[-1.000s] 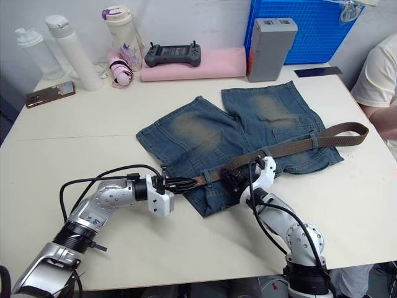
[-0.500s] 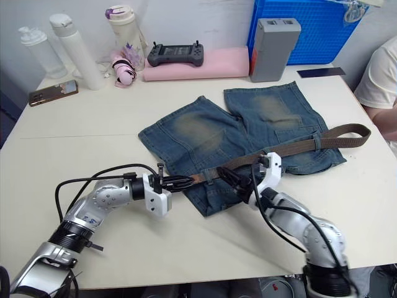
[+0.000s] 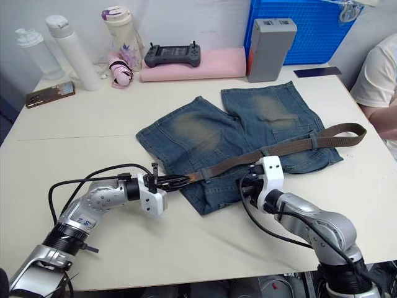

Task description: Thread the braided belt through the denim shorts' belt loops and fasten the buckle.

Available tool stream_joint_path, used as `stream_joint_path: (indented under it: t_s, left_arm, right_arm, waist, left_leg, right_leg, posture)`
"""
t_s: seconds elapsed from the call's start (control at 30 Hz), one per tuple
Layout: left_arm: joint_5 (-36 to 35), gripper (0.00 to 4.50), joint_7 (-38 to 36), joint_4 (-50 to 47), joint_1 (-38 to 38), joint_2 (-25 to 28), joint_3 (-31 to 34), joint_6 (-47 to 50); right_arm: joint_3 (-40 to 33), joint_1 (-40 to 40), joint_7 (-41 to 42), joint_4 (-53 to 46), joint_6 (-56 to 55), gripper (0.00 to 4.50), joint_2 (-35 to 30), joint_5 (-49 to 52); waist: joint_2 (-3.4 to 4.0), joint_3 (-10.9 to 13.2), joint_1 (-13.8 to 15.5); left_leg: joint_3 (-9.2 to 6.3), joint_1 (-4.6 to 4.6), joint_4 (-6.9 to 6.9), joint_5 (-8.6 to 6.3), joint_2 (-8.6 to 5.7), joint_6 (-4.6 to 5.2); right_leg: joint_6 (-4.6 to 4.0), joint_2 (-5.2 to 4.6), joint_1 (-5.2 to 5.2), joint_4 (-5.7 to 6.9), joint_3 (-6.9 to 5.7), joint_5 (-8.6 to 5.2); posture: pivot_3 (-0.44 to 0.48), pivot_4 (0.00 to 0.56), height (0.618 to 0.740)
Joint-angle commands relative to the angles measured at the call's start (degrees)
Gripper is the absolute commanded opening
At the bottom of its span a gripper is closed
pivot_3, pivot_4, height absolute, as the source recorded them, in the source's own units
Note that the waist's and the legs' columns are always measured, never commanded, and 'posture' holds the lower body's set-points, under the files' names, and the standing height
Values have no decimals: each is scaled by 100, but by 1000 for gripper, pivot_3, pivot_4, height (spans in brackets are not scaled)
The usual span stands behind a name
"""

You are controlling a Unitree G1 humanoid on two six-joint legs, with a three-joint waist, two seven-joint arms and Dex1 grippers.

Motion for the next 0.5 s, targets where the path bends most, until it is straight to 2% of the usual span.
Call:
stream_joint_path:
  t_s: [0.03,0.23,0.37,0.5]
  left_arm:
    - [-259,0,176,-29,328,506,587,-197]
    - [-578,0,139,1246,1171,1938,1270,-1247]
    - [-646,0,265,2696,1721,2812,1742,-1868]
    - [-562,0,493,3485,1795,3153,1859,-2076]
  right_arm:
    - [245,138,-34,267,327,57,-4,-568]
    - [248,64,115,237,474,57,193,-806]
    - [281,28,166,187,567,57,371,-932]
    - [273,58,240,151,669,57,510,-1078]
  waist:
    - [-14,-8,2]
    - [-28,-17,-19]
    - [-42,-26,-9]
    - [-49,-30,-12]
  left_leg:
    - [-1,9,0,0,3,0]
    - [0,62,-14,-13,53,-7]
    - [3,67,-14,-22,58,-5]
    - [10,73,-16,-28,66,-11]
  right_leg:
    - [0,0,8,-1,0,0]
    - [-13,6,24,5,11,-7]
    - [-17,6,24,8,6,-9]
    - [-27,9,21,15,-4,-15]
  posture:
    - [0,150,705]
    - [0,150,705]
    - [0,150,705]
    - [0,150,705]
